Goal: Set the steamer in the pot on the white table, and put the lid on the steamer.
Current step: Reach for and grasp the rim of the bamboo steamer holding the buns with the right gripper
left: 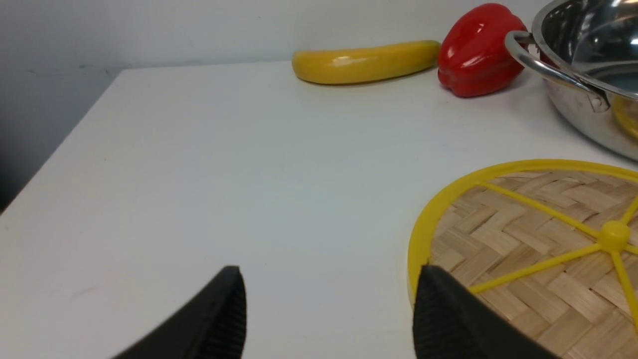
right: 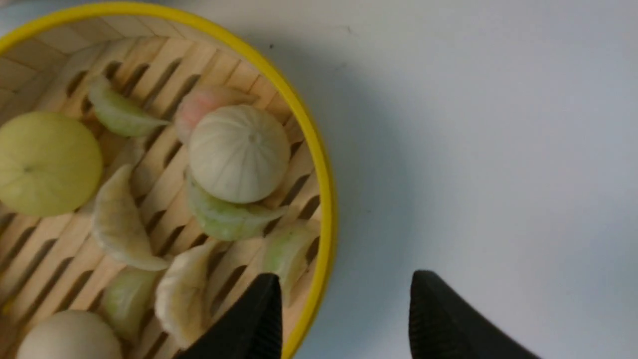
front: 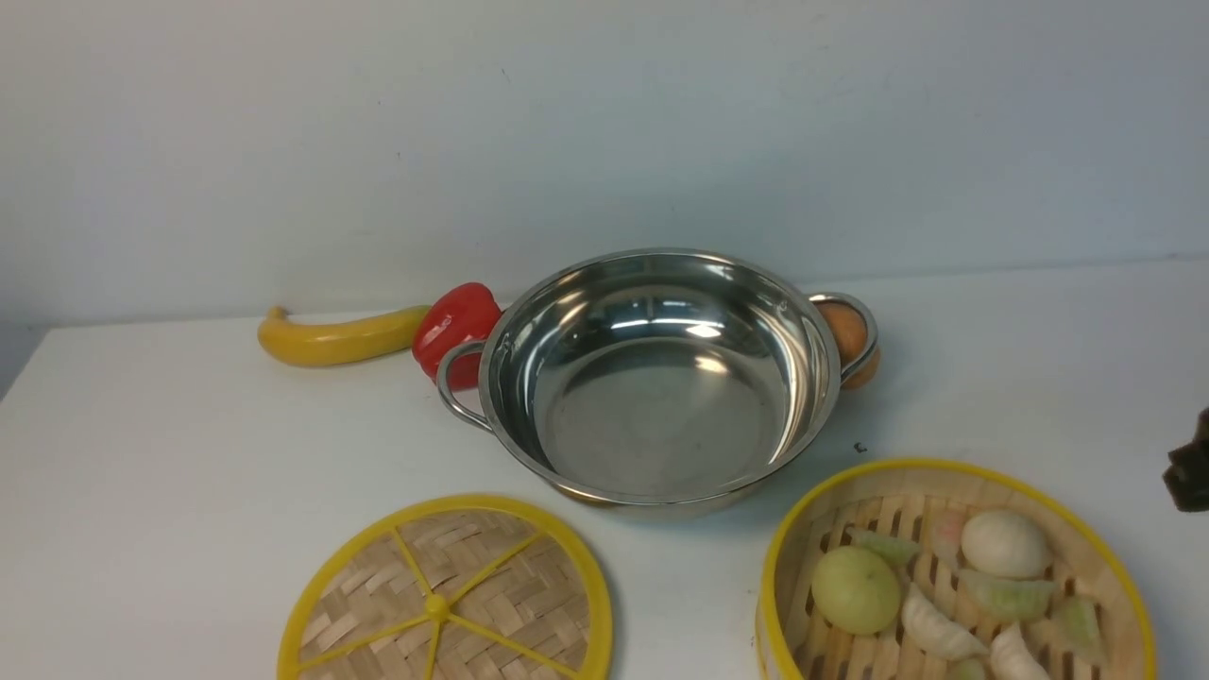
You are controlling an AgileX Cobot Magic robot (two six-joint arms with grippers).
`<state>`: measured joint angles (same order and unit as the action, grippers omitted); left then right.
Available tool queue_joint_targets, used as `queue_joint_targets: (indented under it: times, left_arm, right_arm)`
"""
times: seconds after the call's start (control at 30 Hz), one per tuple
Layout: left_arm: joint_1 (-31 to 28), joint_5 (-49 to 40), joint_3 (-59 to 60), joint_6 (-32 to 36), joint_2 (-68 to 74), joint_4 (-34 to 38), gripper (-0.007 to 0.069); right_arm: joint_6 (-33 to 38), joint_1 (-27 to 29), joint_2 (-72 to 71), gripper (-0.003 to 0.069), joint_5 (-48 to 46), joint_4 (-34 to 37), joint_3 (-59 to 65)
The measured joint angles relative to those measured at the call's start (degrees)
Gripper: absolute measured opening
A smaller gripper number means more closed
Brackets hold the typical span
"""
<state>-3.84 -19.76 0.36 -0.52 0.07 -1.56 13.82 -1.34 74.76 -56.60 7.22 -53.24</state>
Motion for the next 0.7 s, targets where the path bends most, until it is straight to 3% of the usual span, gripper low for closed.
queue_joint_targets:
  times: [0.17,0.47,0.7]
  left_arm:
    - [0.00,0.00,0.00,0.00,0.00,0.00,0.0419]
    - [0.00,0.00,0.00,0.00,0.00,0.00,0.0419]
    - [0.00,0.00,0.00,0.00,0.00,0.00,0.0419]
  right_arm:
    - [3.27,0.00,4.90,0.0360,3.04,-0.30,0.01]
    - [15.21,0.00,12.09,0.0361,6.26,3.21,-1.16]
    - [16.99,0.00,16.35,0.0361,4.20,3.88,-3.39]
